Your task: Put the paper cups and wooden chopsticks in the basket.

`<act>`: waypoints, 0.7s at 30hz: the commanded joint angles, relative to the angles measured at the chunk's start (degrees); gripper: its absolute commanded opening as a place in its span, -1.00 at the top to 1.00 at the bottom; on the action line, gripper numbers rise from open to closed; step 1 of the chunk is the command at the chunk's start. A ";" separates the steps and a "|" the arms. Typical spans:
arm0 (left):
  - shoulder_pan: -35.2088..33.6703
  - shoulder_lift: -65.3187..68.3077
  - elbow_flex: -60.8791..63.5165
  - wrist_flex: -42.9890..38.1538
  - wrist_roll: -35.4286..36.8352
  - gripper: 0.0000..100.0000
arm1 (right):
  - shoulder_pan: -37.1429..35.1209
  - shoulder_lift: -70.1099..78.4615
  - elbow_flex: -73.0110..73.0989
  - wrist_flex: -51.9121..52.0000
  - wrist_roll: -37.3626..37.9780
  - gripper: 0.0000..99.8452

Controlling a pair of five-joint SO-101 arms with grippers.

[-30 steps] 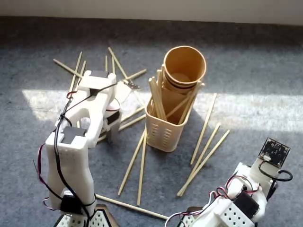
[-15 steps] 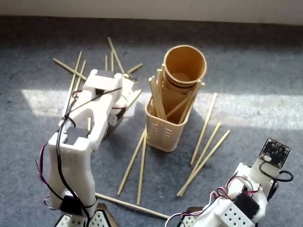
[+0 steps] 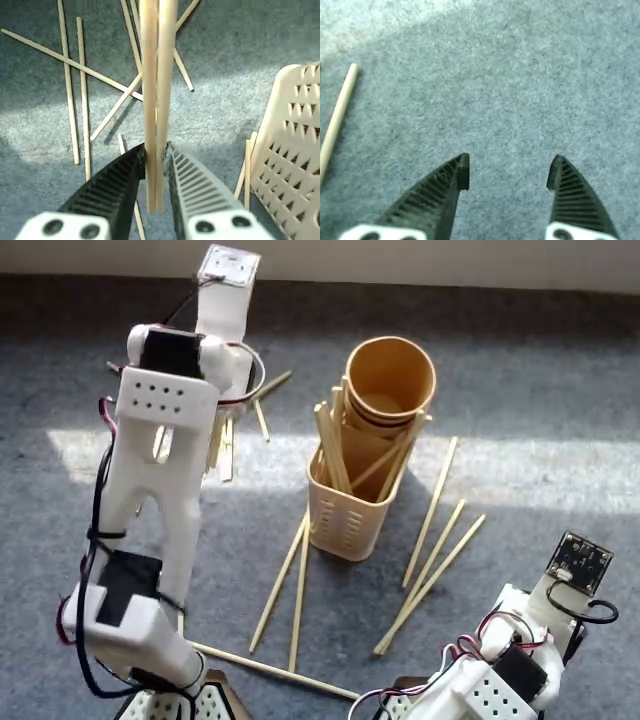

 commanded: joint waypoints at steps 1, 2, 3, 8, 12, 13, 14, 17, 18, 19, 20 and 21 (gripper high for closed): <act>3.74 -10.42 -2.15 -2.02 7.74 0.99 | -0.31 0.40 7.43 0.31 -0.35 0.49; 4.88 -12.62 -2.15 -2.99 9.76 0.99 | -0.31 0.40 7.43 0.31 -0.35 0.49; 6.20 -14.99 -2.15 -4.13 11.87 0.99 | -0.31 0.40 7.43 0.31 -0.35 0.49; 14.02 -28.18 -0.40 -11.96 16.62 0.99 | -0.31 0.40 7.43 0.31 -0.35 0.49; 17.19 -42.59 8.92 -15.65 18.20 0.99 | -0.31 0.40 7.43 0.31 -0.35 0.49; 17.45 -46.90 13.05 -15.74 18.20 0.99 | -0.31 0.40 7.43 0.31 -0.35 0.49; 17.36 -51.38 17.89 -16.62 18.20 0.99 | -0.31 0.40 7.43 0.31 -0.35 0.49; 17.10 -64.13 38.20 -25.23 18.20 0.99 | -0.48 0.40 7.43 0.31 -0.35 0.49; 17.10 -67.74 46.20 -29.63 17.67 0.99 | -0.48 0.40 7.43 0.31 -0.35 0.49; 17.45 -71.25 53.93 -34.99 16.79 0.99 | -0.48 0.40 7.43 0.31 -0.35 0.49; 17.63 -73.89 62.02 -41.41 16.44 0.99 | -0.48 0.40 7.43 0.31 -0.35 0.49; 18.42 -75.65 69.05 -48.44 16.35 0.99 | -0.48 0.40 7.43 0.31 -0.35 0.49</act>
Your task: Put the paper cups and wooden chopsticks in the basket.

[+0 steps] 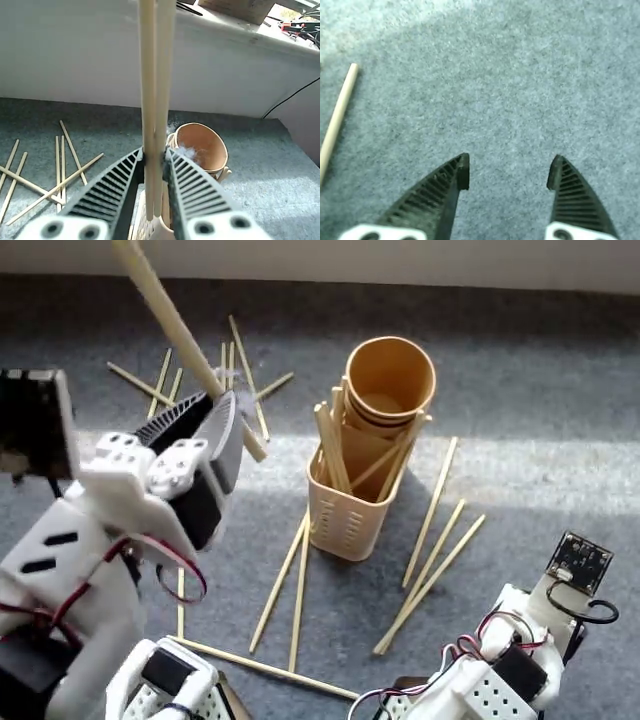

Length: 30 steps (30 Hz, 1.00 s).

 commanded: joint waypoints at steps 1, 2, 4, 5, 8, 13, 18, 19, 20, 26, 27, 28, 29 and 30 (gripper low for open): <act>2.95 -8.31 29.76 -24.26 -0.88 0.99 | -0.48 0.40 7.43 0.31 -0.35 0.49; 4.09 -8.57 34.07 -30.33 -0.88 0.99 | -0.48 0.40 7.43 0.31 -0.35 0.49; 6.73 -7.34 38.37 -38.33 -0.88 0.99 | -0.48 0.40 7.43 0.31 -0.35 0.49; 8.04 -6.02 38.46 -39.47 -0.88 0.99 | -0.48 0.40 7.43 0.31 -0.35 0.49; 9.89 -0.22 33.80 -39.65 -0.53 0.99 | -0.48 0.40 7.43 0.31 -0.35 0.49; 10.24 10.24 24.04 -39.56 1.67 0.99 | -0.40 0.40 7.43 0.31 -0.35 0.49; 10.59 11.82 14.02 -32.00 1.85 0.99 | -0.40 0.40 7.43 0.31 -0.35 0.49; 11.12 11.91 12.53 -30.77 1.85 0.99 | -0.40 0.40 7.43 0.31 -0.35 0.49; 11.12 12.00 11.30 -29.89 1.85 0.99 | -0.40 0.40 7.43 0.31 -0.35 0.49; 11.65 12.00 8.40 -25.85 1.85 0.99 | -0.40 0.40 7.43 0.31 -0.35 0.49; 11.65 12.00 9.36 -25.76 1.85 0.99 | -0.40 0.40 7.43 0.31 -0.35 0.49; 11.65 12.00 10.86 -26.11 1.85 0.99 | -0.40 0.40 7.43 0.31 -0.35 0.49; 11.56 12.00 12.44 -26.20 1.85 0.99 | -0.40 0.40 7.43 0.31 -0.35 0.49; 11.47 12.00 14.02 -26.20 1.85 0.99 | -0.40 0.40 7.43 0.31 -0.35 0.49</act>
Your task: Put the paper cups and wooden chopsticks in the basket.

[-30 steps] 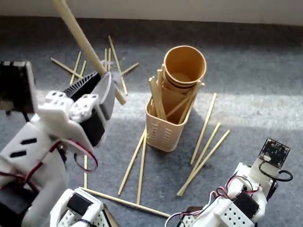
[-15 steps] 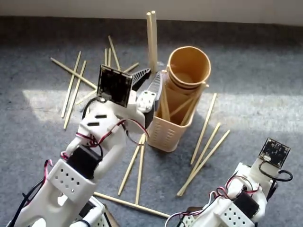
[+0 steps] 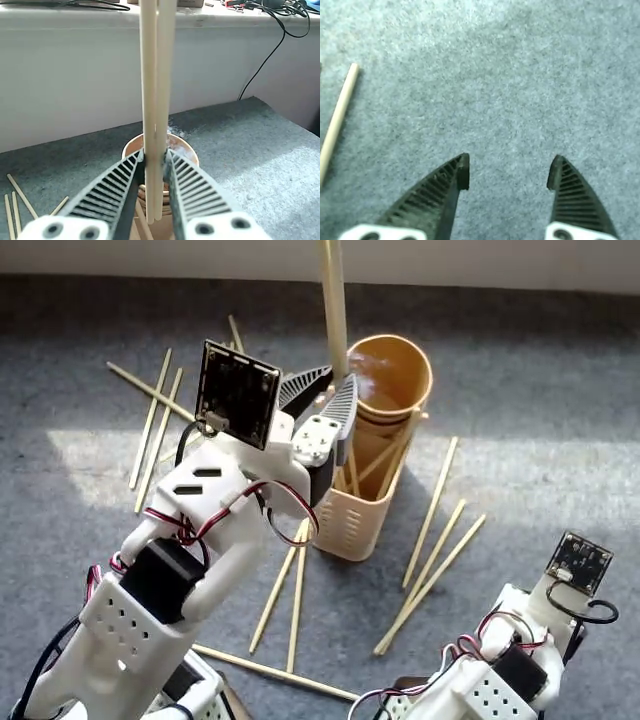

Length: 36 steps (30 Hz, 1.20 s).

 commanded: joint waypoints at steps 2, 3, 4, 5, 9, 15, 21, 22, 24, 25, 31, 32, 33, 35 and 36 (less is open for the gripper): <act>0.22 0.13 5.49 -0.35 0.09 0.99 | -0.40 0.40 7.43 0.31 -0.35 0.49; 0.22 0.04 7.52 -1.58 0.09 0.99 | -0.40 0.40 7.43 0.31 -0.35 0.49; 0.22 -0.04 9.54 -3.25 0.09 0.99 | -0.40 0.40 7.43 0.31 -0.35 0.49; 0.13 -0.04 11.21 -4.57 0.00 0.99 | -0.40 0.40 7.43 0.31 -0.35 0.49; 0.22 -0.22 13.58 -5.45 0.26 0.77 | -0.40 0.40 7.43 0.31 -0.35 0.49; 0.13 -0.31 10.68 -2.02 0.09 0.58 | -0.40 0.40 7.43 0.31 -0.35 0.49; -5.41 -0.31 3.56 0.35 0.09 0.66 | -0.40 0.40 7.43 0.31 -0.35 0.49; -8.48 -0.31 2.33 0.35 0.09 0.68 | -0.40 0.40 7.43 0.31 -0.35 0.49; -16.40 0.04 -0.75 0.35 0.35 0.73 | -0.31 0.40 7.43 0.31 -0.35 0.49; -20.62 0.22 -2.33 0.35 0.35 0.73 | -0.31 0.40 7.43 0.31 -0.35 0.49; -42.68 5.93 -9.27 0.79 4.31 0.64 | -0.40 0.40 7.43 0.31 -0.35 0.49; -44.88 9.10 -11.12 2.20 4.31 0.62 | -0.40 0.40 7.43 0.31 -0.35 0.49; -46.73 12.79 -13.67 4.13 4.31 0.61 | -0.40 0.40 7.43 0.31 -0.35 0.49; -48.75 22.02 -20.35 10.20 4.22 0.60 | -0.40 0.40 7.43 0.31 -0.35 0.49; -49.19 27.47 -24.22 13.80 4.22 0.60 | -0.40 0.40 7.43 0.31 -0.35 0.49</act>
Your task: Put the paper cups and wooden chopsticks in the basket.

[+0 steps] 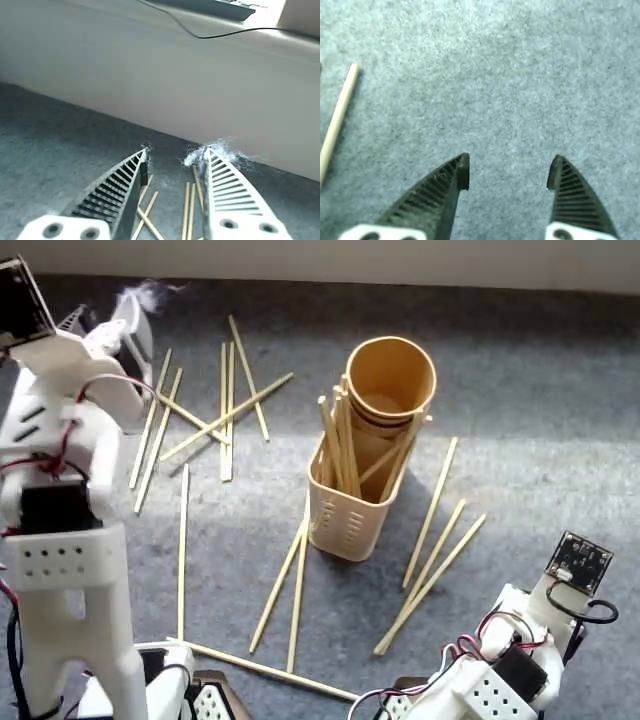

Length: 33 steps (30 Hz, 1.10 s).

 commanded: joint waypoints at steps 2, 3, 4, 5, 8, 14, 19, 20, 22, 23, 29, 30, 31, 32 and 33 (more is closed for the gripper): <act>-2.59 23.34 -19.12 14.77 0.35 0.60 | -0.40 0.40 7.43 0.31 -0.35 0.49; -2.51 29.05 -23.96 18.29 0.35 0.60 | -0.40 0.40 7.43 0.31 -0.35 0.49; -2.33 34.59 -29.05 21.19 0.35 0.60 | -0.40 0.40 7.43 0.31 -0.35 0.49; -1.98 39.78 -33.71 23.65 0.35 0.60 | -0.40 0.40 7.43 0.31 -0.35 0.49; -1.19 53.85 -46.99 29.89 0.79 0.60 | -0.40 0.40 7.43 0.31 -0.35 0.49; 2.51 73.19 -67.47 40.00 8.18 0.60 | -0.40 0.40 7.43 0.31 -0.35 0.49; 9.01 82.51 -80.84 53.45 8.09 0.42 | -0.31 0.40 7.43 0.31 -0.35 0.49; 10.24 83.91 -83.12 55.03 7.56 0.34 | -0.31 0.40 7.43 0.31 -0.35 0.49; 12.44 87.08 -86.29 57.14 3.08 0.21 | -0.31 0.40 7.43 0.31 -0.35 0.49; 13.41 88.75 -86.99 57.41 0.62 0.16 | -0.22 0.40 7.43 0.31 -0.35 0.49; 12.62 97.01 -91.74 56.70 -1.41 0.11 | -0.22 0.40 7.43 0.31 -0.35 0.49; 12.35 97.89 -92.88 56.70 -1.41 0.11 | -0.22 0.40 7.43 0.31 -0.35 0.49; 12.00 98.68 -94.02 56.88 -1.41 0.11 | -0.22 0.40 7.43 0.31 -0.35 0.49; 11.47 99.21 -95.08 56.97 -1.58 0.11 | -0.22 0.40 7.43 0.31 -0.35 0.49; 10.95 99.74 -96.40 56.97 -1.67 0.11 | -0.22 0.40 7.43 0.31 -0.35 0.49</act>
